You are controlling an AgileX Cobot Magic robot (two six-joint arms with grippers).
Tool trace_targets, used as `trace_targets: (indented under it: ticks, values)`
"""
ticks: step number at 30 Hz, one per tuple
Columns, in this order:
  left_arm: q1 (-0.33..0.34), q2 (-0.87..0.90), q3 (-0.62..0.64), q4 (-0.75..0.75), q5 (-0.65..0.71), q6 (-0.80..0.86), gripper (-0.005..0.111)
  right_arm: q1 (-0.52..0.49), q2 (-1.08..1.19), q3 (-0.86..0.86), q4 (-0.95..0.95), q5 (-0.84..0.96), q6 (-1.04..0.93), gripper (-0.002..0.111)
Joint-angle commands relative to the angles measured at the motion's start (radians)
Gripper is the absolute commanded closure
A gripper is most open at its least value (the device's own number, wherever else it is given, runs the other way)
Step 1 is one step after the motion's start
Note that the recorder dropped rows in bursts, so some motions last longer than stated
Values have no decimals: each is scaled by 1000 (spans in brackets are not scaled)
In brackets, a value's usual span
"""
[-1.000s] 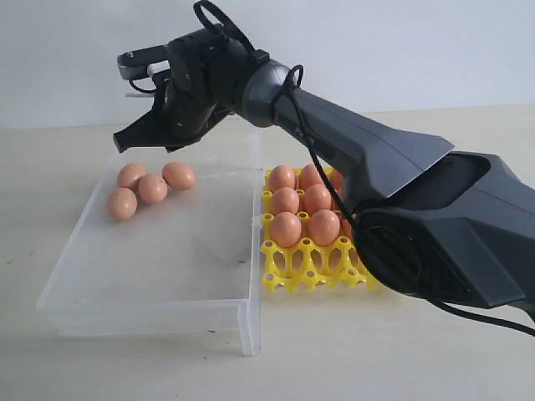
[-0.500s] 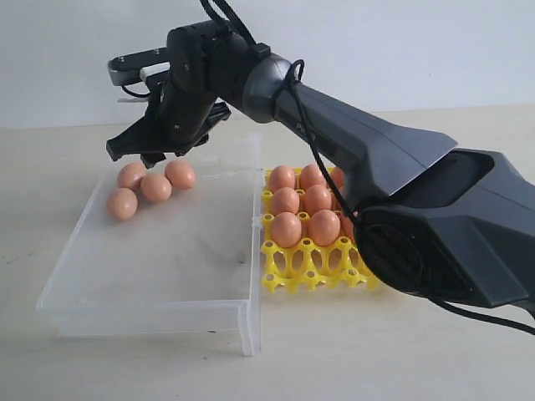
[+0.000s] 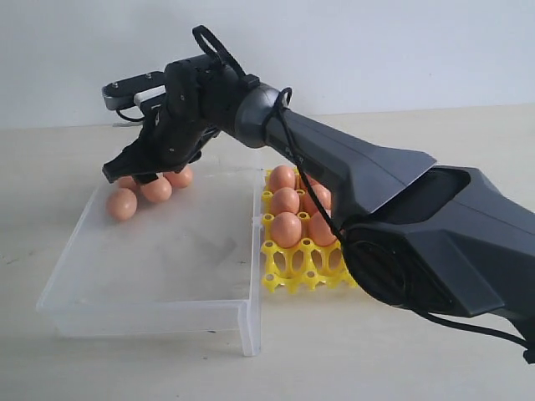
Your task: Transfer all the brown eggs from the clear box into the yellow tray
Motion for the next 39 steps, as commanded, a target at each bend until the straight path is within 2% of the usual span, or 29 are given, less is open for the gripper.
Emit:
trace_targets:
  ticks: [1, 15, 18, 28, 37, 39]
  values:
    - [-5, -2, -4, -4, -9, 5, 107, 9, 4, -8, 10, -82, -35, 55]
    - [-5, -2, -4, -4, -9, 5, 107, 20, 72, -8, -21, -93, -65, 55]
    - [-5, -2, -4, -4, -9, 5, 107, 20, 76, -8, -46, -97, -65, 60]
    - [-5, -2, -4, -4, -9, 5, 107, 18, 90, -8, -46, -206, -26, 60]
    - [-5, -2, -4, -4, -9, 5, 107, 16, 103, -8, -99, -111, 43, 59]
    - [-5, -2, -4, -4, -9, 5, 107, 9, 103, -8, -107, -64, 102, 55]
